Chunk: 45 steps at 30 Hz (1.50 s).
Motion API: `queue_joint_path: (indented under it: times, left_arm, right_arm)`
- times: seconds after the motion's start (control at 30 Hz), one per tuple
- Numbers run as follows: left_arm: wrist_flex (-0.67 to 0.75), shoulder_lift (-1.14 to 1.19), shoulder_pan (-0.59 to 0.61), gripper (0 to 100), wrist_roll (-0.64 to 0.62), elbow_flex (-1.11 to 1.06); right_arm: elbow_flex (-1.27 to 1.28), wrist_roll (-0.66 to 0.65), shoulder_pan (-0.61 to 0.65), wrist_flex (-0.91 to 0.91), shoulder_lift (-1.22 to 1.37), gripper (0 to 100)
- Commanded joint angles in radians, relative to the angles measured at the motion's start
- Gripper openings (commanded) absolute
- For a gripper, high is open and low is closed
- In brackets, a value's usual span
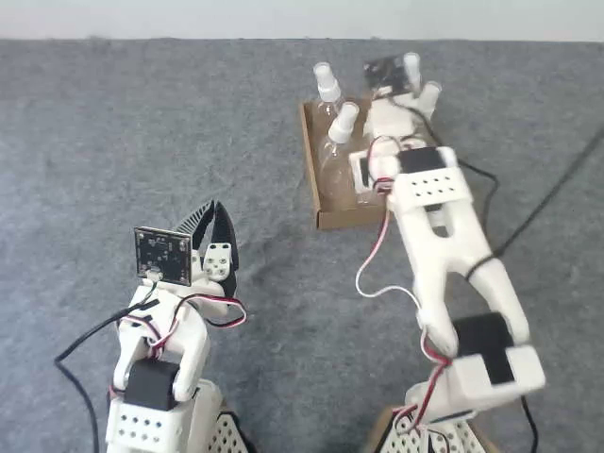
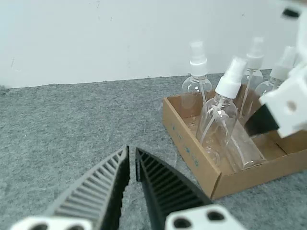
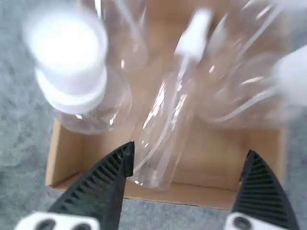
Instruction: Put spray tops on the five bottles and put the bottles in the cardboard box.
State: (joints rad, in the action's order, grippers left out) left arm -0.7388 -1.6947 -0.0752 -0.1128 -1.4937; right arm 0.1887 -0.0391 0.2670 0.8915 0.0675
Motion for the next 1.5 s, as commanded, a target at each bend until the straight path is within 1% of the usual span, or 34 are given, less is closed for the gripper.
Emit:
queue_joint_path:
  times: [0.0, 0.17, 0.7, 1.17, 1.23, 1.37, 1.47]
  left_arm:
    - [0.023, -0.012, 0.005, 1, -0.003, 0.008]
    - [0.023, -0.012, 0.005, 1, -0.003, 0.008]
    - [0.021, -0.012, 0.005, 1, -0.003, 0.008]
    - [0.021, -0.012, 0.005, 1, -0.003, 0.008]
    - [0.021, -0.012, 0.005, 1, -0.003, 0.008]
    - [0.021, -0.012, 0.005, 1, -0.003, 0.008]
    - [0.021, -0.012, 0.005, 1, -0.003, 0.008]
  right_arm:
    - [-0.06, -0.011, 0.031, -0.016, 0.042, 30.3]
    - [-0.06, -0.011, 0.033, -0.061, 0.093, 30.3]
    - [-0.06, -0.011, 0.03, -0.062, 0.173, 30.3]
    - [-0.057, -0.011, 0.03, -0.062, 0.176, 30.2]
    - [-0.055, -0.011, 0.03, -0.062, 0.176, 27.7]
    - [-0.055, -0.009, 0.03, -0.062, 0.176, 18.7]
    - [-0.055, -0.009, 0.03, -0.062, 0.176, 15.4]
